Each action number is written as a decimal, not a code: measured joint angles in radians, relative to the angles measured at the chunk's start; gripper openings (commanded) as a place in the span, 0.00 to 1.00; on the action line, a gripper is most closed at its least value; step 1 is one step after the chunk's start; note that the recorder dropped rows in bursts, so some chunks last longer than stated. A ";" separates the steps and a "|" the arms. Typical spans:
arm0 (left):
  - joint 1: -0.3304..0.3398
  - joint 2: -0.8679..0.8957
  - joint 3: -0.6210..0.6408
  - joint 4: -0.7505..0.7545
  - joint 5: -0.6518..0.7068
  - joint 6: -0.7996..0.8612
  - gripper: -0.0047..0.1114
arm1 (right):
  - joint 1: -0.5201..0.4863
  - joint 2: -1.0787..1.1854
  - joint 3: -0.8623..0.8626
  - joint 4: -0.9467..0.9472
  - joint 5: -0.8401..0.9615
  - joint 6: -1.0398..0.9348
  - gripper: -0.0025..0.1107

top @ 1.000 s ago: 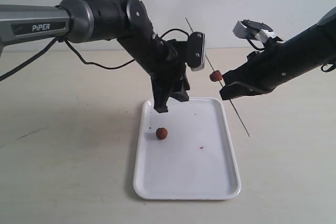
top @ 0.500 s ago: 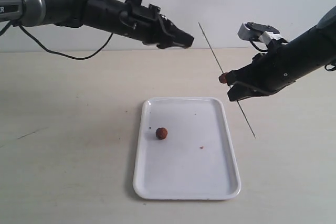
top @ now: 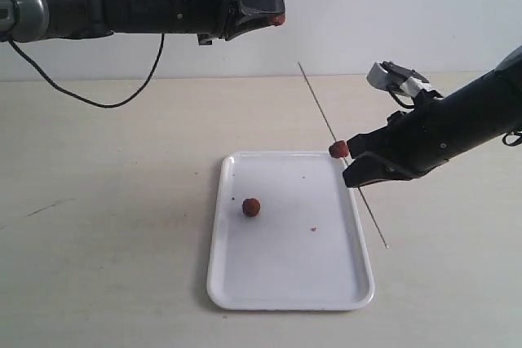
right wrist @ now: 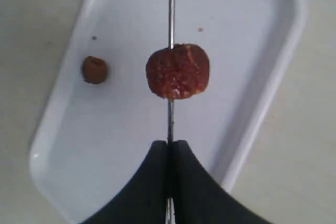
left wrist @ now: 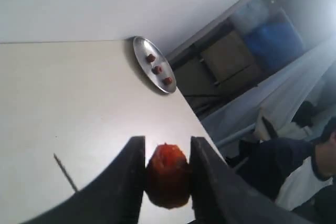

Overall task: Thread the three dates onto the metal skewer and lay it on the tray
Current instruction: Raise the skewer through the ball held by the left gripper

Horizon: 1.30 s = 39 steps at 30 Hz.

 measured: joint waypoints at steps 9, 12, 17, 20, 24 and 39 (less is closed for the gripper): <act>0.000 0.058 0.000 -0.072 -0.027 -0.060 0.30 | 0.000 0.000 0.042 0.179 0.075 -0.178 0.02; 0.000 0.060 0.000 -0.078 -0.054 -0.060 0.30 | 0.000 0.000 0.045 0.187 0.077 -0.186 0.02; 0.000 0.060 0.000 -0.082 -0.091 -0.060 0.30 | 0.000 0.000 0.049 0.202 0.081 -0.202 0.02; 0.000 0.060 0.000 -0.082 -0.108 -0.063 0.30 | 0.000 0.000 0.051 0.222 0.103 -0.223 0.02; 0.000 0.060 0.000 -0.082 -0.113 -0.062 0.30 | 0.000 0.000 0.051 0.240 0.144 -0.259 0.02; 0.000 0.060 0.000 -0.040 -0.107 -0.062 0.30 | 0.000 0.000 0.051 0.268 0.129 -0.285 0.02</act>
